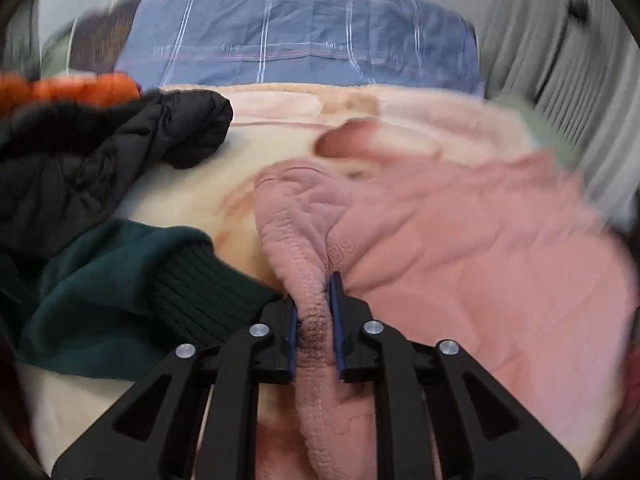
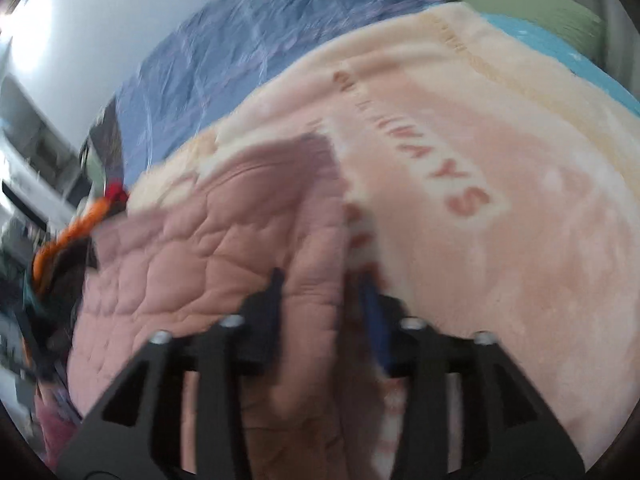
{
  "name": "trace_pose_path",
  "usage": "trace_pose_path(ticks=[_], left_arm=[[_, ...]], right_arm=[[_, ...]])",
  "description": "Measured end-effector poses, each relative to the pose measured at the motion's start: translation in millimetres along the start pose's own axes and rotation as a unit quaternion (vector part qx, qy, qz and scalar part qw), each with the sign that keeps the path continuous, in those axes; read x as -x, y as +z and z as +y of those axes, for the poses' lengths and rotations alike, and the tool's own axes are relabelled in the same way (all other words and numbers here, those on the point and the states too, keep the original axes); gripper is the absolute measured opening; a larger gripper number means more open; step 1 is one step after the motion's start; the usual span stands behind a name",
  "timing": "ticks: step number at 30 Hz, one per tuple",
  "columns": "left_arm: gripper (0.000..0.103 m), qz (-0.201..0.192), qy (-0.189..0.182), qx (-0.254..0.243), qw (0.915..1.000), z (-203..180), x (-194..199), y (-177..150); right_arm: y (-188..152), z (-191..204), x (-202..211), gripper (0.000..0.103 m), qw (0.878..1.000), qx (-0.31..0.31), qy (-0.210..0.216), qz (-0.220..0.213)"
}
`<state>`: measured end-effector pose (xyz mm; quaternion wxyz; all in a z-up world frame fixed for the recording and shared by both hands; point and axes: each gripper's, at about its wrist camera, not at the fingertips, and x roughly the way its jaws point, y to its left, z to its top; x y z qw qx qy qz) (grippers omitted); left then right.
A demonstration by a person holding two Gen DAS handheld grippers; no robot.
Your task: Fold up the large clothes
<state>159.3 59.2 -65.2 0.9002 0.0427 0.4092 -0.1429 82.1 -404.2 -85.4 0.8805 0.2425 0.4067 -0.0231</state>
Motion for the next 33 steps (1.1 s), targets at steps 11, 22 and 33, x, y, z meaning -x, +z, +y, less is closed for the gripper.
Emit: trace_pose_path(ticks=[11, 22, 33], left_arm=[[0.053, -0.084, -0.002, -0.048, 0.9953, -52.1, 82.8, 14.8], [0.069, -0.032, 0.054, -0.079, 0.9949, -93.2, 24.5, -28.2], [0.070, -0.038, 0.049, -0.065, 0.9960, -88.0, 27.0, -31.1]], right_arm=[[-65.3, 95.2, 91.7, 0.034, 0.976, 0.163, -0.044, -0.139], [-115.0, 71.5, 37.3, 0.051, 0.977, 0.156, -0.137, -0.044], [-148.1, 127.9, 47.9, 0.064, 0.975, 0.190, -0.103, -0.052]])
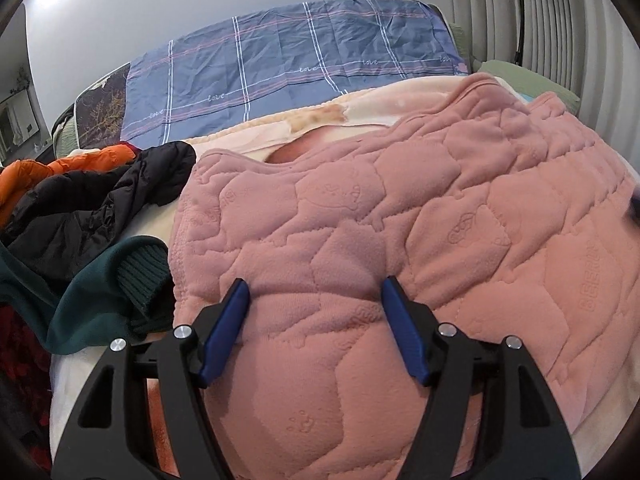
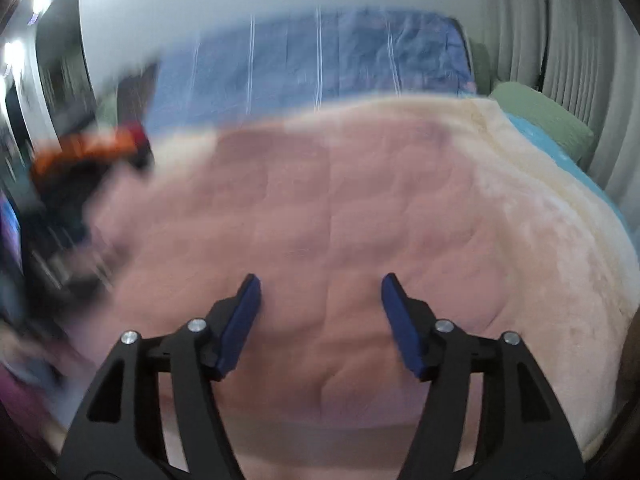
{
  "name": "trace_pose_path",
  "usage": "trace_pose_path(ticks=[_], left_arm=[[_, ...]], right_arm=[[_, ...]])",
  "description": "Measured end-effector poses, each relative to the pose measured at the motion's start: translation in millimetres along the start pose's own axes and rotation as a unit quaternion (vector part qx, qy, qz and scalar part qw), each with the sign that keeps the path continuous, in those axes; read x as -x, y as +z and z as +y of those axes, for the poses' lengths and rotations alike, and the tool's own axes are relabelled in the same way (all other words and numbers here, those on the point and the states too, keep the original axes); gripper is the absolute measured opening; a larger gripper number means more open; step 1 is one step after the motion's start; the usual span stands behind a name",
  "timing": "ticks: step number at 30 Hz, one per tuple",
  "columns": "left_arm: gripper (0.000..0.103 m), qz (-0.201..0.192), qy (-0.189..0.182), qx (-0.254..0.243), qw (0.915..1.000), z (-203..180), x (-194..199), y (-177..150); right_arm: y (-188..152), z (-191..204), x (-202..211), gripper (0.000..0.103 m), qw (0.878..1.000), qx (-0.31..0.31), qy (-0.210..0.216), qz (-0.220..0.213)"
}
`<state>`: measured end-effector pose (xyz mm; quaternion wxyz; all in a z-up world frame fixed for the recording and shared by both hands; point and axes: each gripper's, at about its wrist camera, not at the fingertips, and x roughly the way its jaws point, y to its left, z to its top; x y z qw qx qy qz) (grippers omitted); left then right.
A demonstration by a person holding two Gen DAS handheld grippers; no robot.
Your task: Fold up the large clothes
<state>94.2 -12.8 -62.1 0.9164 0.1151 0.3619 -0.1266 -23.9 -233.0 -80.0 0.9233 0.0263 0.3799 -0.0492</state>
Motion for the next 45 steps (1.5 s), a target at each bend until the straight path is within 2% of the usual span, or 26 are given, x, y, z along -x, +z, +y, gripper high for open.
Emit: trace_pose_path(ticks=[2, 5, 8, 10, 11, 13, 14, 15, 16, 18, 22, 23, 24, 26, 27, 28, 29, 30, 31, 32, 36, 38, 40, 42, 44, 45], left_arm=[[0.070, -0.006, -0.017, 0.005, 0.9998, 4.1, 1.9, -2.9], [0.070, -0.016, -0.024, 0.014, 0.9995, 8.5, 2.8, -6.9], [0.070, -0.024, -0.039, 0.035, 0.9983, 14.7, 4.5, -7.2], [0.070, -0.030, -0.049, 0.048, 0.9972, 18.7, 4.7, -8.9], [0.070, -0.031, -0.051, 0.049, 0.9970, 19.5, 4.8, -9.0], [0.070, -0.032, -0.053, 0.049, 0.9969, 19.9, 5.0, -9.2], [0.070, -0.033, -0.054, 0.050, 0.9968, 20.5, 4.9, -9.5], [0.070, -0.034, -0.056, 0.051, 0.9966, 21.4, 4.9, -9.9], [0.071, -0.035, -0.060, 0.055, 0.9960, 23.4, 5.3, -10.7], [0.072, -0.038, -0.073, 0.060, 0.9948, 26.6, 6.2, -13.3], [0.072, -0.045, -0.087, 0.074, 0.9924, 32.5, 7.2, -15.6], [0.073, -0.047, -0.090, 0.076, 0.9920, 33.9, 7.4, -16.2], [0.073, -0.048, -0.092, 0.077, 0.9917, 34.3, 7.7, -16.6], [0.073, -0.050, -0.094, 0.076, 0.9914, 34.6, 8.3, -17.2], [0.073, -0.051, -0.095, 0.076, 0.9913, 34.7, 8.7, -17.8], [0.073, -0.051, -0.096, 0.076, 0.9912, 34.6, 9.2, -18.2], [0.073, -0.052, -0.097, 0.075, 0.9911, 34.0, 10.5, -19.6], [0.073, -0.053, -0.098, 0.075, 0.9910, 34.2, 10.9, -20.1], [0.073, -0.055, -0.102, 0.074, 0.9904, 34.2, 12.2, -21.1], [0.073, -0.057, -0.106, 0.072, 0.9901, 33.7, 13.5, -21.6], [0.077, -0.057, -0.107, 0.071, 0.9901, 36.1, 14.2, -25.4], [0.077, -0.056, -0.113, 0.077, 0.9890, 38.1, 13.9, -25.0], [0.077, -0.057, -0.113, 0.076, 0.9890, 37.8, 14.2, -25.5], [0.077, -0.057, -0.112, 0.074, 0.9893, 37.2, 14.0, -25.7], [0.077, -0.058, -0.114, 0.074, 0.9890, 37.4, 14.4, -25.7], [0.078, -0.061, -0.119, 0.070, 0.9885, 36.0, 15.2, -25.3]], right_arm=[[-24.6, 0.4, -24.1, 0.064, 1.000, 0.024, -0.018, 0.005], [-13.6, 1.9, -8.7, 0.064, 1.000, 0.017, -0.020, 0.008], [0.0, 4.8, 12.3, 0.051, 1.000, -0.017, -0.001, 0.004], [8.1, 22.5, 38.9, 0.049, 0.998, -0.021, 0.053, -0.037], [9.9, 33.5, 49.0, 0.049, 0.996, -0.012, 0.062, -0.062], [12.8, 65.3, 50.9, 0.049, 0.993, 0.035, 0.037, -0.106], [11.4, 69.6, 39.7, 0.049, 0.994, 0.044, 0.030, -0.093], [1.9, 69.6, -4.6, 0.050, 0.999, 0.033, 0.042, -0.009], [-11.2, 61.5, -38.2, 0.050, 0.998, 0.010, 0.052, 0.033], [-18.7, 57.6, -42.0, 0.050, 0.998, 0.011, 0.057, 0.017], [16.8, 52.8, -21.1, 0.044, 0.996, -0.017, 0.060, 0.056], [26.0, 54.6, -10.2, 0.044, 0.997, -0.028, 0.062, 0.042], [46.6, 61.6, 8.6, 0.043, 0.998, -0.019, 0.063, -0.012], [73.1, 83.9, 18.0, 0.048, 0.996, 0.024, 0.034, -0.077], [83.6, 89.7, 5.4, 0.048, 0.996, 0.031, 0.027, -0.074], [93.3, 91.7, -20.9, 0.047, 0.998, 0.023, 0.030, -0.045], [97.2, 87.1, -66.2, 0.045, 0.999, 0.002, 0.033, 0.017], [89.2, 81.9, -111.1, 0.046, 0.997, -0.009, 0.023, 0.078], [76.8, 76.0, -150.5, 0.046, 0.993, -0.012, 0.024, 0.114], [70.7, 75.7, -155.6, 0.046, 0.995, -0.009, 0.025, 0.094], [82.3, 99.4, -124.8, 0.048, 0.995, 0.034, -0.017, 0.097], [94.4, 103.5, -115.4, 0.048, 0.995, 0.032, -0.014, 0.089], [112.4, 105.8, -101.2, 0.050, 0.998, 0.018, 0.007, 0.053], [124.2, 105.6, -114.9, 0.052, 0.999, 0.020, -0.014, 0.036], [121.4, 76.7, -174.8, 0.059, 0.993, 0.005, -0.034, 0.109], [113.8, 63.8, -209.3, 0.061, 0.988, -0.022, -0.009, 0.151]])
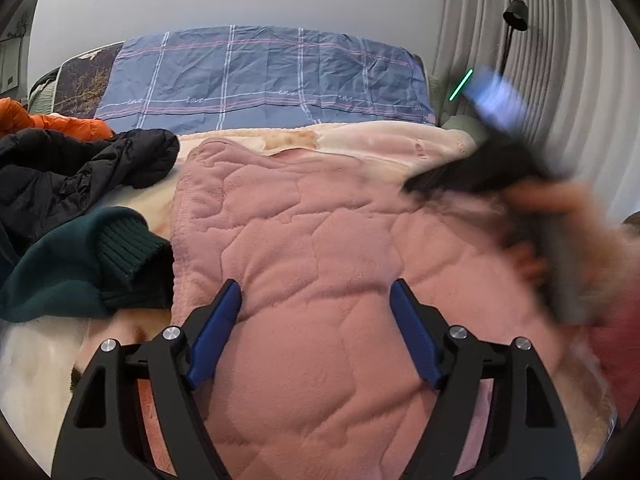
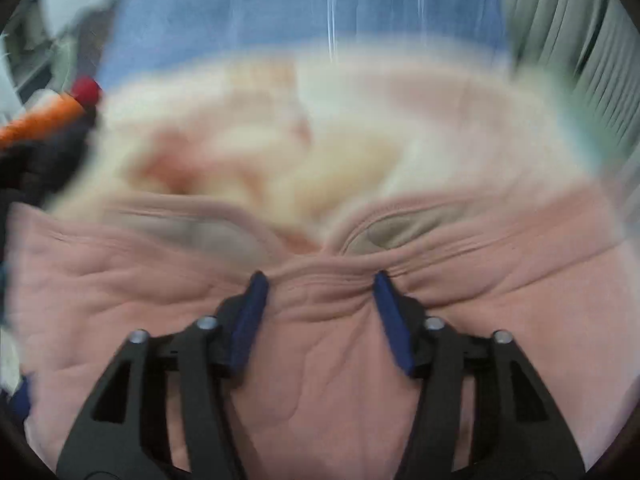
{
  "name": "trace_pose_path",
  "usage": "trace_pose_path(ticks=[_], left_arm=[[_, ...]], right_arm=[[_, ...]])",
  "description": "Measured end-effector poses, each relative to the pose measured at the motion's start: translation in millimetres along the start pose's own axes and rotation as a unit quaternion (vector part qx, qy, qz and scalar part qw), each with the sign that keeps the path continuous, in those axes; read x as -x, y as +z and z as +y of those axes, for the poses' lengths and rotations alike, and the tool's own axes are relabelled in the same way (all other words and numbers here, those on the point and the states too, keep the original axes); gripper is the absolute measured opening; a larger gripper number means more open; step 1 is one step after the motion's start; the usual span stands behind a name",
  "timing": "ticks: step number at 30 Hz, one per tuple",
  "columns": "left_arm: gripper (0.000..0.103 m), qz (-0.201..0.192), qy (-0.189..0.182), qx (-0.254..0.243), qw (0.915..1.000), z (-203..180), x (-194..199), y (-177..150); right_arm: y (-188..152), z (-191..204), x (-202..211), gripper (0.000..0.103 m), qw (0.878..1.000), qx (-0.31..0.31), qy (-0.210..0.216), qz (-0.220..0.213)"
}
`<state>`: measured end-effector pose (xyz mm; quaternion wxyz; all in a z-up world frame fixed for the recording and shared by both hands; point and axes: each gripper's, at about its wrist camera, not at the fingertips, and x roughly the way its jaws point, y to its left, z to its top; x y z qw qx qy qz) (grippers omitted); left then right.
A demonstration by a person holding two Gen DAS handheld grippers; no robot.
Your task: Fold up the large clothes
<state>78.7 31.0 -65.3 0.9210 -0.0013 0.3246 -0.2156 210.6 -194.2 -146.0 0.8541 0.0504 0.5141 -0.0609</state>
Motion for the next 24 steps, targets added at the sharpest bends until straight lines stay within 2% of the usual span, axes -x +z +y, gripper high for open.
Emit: trace_pose_path(ticks=[2, 5, 6, 8, 10, 12, 14, 15, 16, 17, 18, 19, 20, 21, 23, 24], left_arm=[[0.080, 0.001, 0.009, -0.007, 0.9999, -1.7, -0.6, -0.9], [0.082, 0.003, 0.004, -0.003, 1.0000, 0.2, -0.3, -1.7], [0.083, 0.003, 0.002, -0.002, 1.0000, 0.9, -0.3, -1.8], [0.083, 0.001, 0.002, -0.001, 1.0000, 1.6, 1.3, -1.7], [0.083, 0.001, 0.002, 0.004, 1.0000, 3.3, 1.9, -1.1], [0.083, 0.002, 0.002, 0.005, 1.0000, 3.7, 2.3, -1.2], [0.083, 0.003, 0.004, 0.003, 1.0000, 3.2, 2.4, -1.3], [0.083, 0.003, 0.005, 0.003, 1.0000, 3.2, 2.1, -1.3], [0.083, 0.003, 0.005, 0.003, 1.0000, 3.3, 2.4, -1.3], [0.083, 0.004, 0.005, 0.003, 1.0000, 3.4, 2.2, -1.3], [0.083, 0.004, 0.006, 0.003, 1.0000, 3.5, 2.1, -1.3], [0.083, 0.004, 0.006, 0.003, 1.0000, 3.5, 1.9, -1.3], [0.084, 0.005, 0.006, 0.002, 1.0000, 4.1, 1.5, -1.2], [0.084, 0.006, 0.005, 0.002, 1.0000, 3.4, 0.9, -1.1], [0.085, 0.008, 0.014, -0.001, 0.9999, 2.8, 0.8, -0.8], [0.085, 0.008, 0.020, 0.001, 0.9998, 2.9, 4.2, -0.8]], right_arm=[[6.4, -0.9, 6.2, 0.061, 1.000, -0.013, 0.002, -0.012], [-4.1, 23.5, 26.8, 0.062, 0.996, 0.055, -0.043, -0.050], [-9.7, 23.5, 38.3, 0.062, 0.995, 0.062, -0.038, -0.064], [-15.8, 11.3, 61.5, 0.062, 0.996, 0.035, -0.012, -0.082], [-31.8, -9.9, 97.5, 0.062, 0.994, -0.002, 0.034, -0.109], [-49.1, -22.8, 129.4, 0.062, 0.989, 0.001, 0.045, -0.140], [-75.2, -33.8, 165.9, 0.066, 0.981, 0.014, 0.011, -0.194], [-92.8, -45.1, 181.4, 0.072, 0.973, 0.015, -0.025, -0.228], [-109.2, -58.1, 189.1, 0.074, 0.966, 0.008, -0.062, -0.250], [-124.0, -75.5, 187.4, 0.074, 0.961, -0.008, -0.104, -0.254], [-133.7, -89.1, 180.6, 0.075, 0.961, -0.027, -0.137, -0.240], [-141.2, -107.1, 164.1, 0.077, 0.962, -0.053, -0.167, -0.208], [-147.0, -127.1, 140.5, 0.085, 0.969, -0.079, -0.160, -0.168], [-153.5, -154.5, 110.9, 0.088, 0.982, -0.120, -0.087, -0.120], [-154.6, -182.7, 123.8, 0.088, 0.974, -0.191, 0.004, -0.123], [-154.4, -188.7, 133.7, 0.084, 0.969, -0.210, 0.029, -0.127]])
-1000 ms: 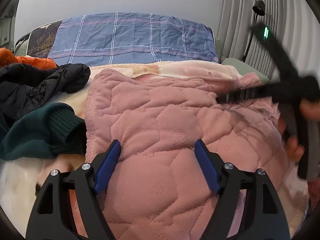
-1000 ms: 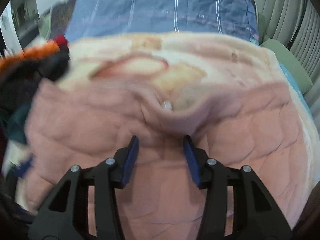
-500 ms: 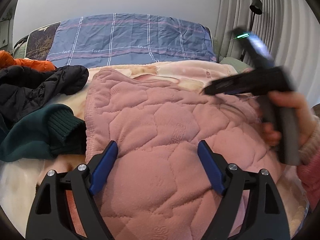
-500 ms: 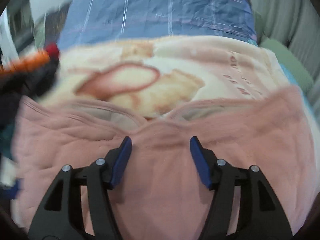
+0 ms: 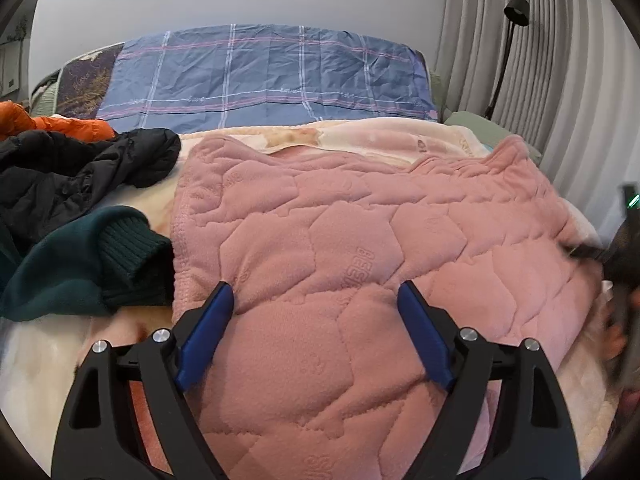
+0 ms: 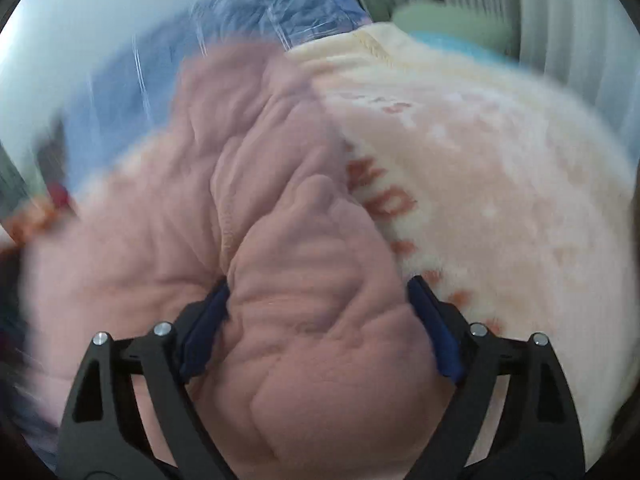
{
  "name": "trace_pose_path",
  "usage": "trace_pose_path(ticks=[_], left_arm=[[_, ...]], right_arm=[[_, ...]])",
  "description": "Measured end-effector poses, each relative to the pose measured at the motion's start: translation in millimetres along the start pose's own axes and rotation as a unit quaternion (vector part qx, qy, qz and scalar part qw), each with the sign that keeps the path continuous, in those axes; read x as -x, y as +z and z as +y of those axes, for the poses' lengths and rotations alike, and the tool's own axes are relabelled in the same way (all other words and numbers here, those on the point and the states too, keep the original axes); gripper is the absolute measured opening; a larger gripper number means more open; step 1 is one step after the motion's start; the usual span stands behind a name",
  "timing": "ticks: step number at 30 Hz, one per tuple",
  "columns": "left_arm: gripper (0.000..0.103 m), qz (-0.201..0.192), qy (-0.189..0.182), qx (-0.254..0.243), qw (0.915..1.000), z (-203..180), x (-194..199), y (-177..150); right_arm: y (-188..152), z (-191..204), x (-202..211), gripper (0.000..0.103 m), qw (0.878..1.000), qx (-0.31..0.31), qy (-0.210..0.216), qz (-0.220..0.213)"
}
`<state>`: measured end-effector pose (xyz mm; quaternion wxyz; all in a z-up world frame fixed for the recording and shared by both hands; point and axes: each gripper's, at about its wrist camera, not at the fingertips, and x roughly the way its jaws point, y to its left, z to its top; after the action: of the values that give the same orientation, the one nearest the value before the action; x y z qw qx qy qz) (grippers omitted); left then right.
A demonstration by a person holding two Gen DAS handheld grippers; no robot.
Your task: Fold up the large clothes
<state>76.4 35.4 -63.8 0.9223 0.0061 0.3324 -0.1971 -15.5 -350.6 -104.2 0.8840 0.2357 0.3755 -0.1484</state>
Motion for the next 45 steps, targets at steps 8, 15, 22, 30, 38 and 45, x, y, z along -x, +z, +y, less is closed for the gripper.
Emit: trace_pose_path(ticks=[8, 15, 22, 30, 38, 45], left_arm=[[0.087, -0.019, 0.035, 0.064, 0.9971, 47.9, 52.9, -9.3], [0.092, 0.051, 0.019, 0.154, 0.9867, 89.7, 34.6, -30.2], [0.092, 0.025, 0.012, 0.145, 0.9891, 103.3, 60.3, -18.1], [0.078, 0.025, 0.008, 0.141, 0.9896, 119.7, 86.3, -40.4], [0.055, 0.044, 0.013, 0.065, 0.9968, 111.4, 91.6, -60.2], [0.056, 0.039, -0.044, 0.124, 0.9906, 138.6, 77.4, -46.3]], right_arm=[[-18.8, 5.6, 53.7, 0.060, 0.996, 0.077, -0.003, -0.055], [-25.9, 15.7, 42.3, 0.063, 0.993, 0.092, -0.046, -0.049], [-98.1, 141.1, 109.6, 0.069, 0.930, 0.331, 0.078, -0.140], [-205.3, 244.0, 91.2, 0.068, 0.810, 0.556, 0.140, -0.123], [-260.5, 289.1, 59.2, 0.071, 0.737, 0.657, 0.045, -0.156], [-266.7, 320.6, 17.6, 0.077, 0.732, 0.662, -0.003, -0.163]])
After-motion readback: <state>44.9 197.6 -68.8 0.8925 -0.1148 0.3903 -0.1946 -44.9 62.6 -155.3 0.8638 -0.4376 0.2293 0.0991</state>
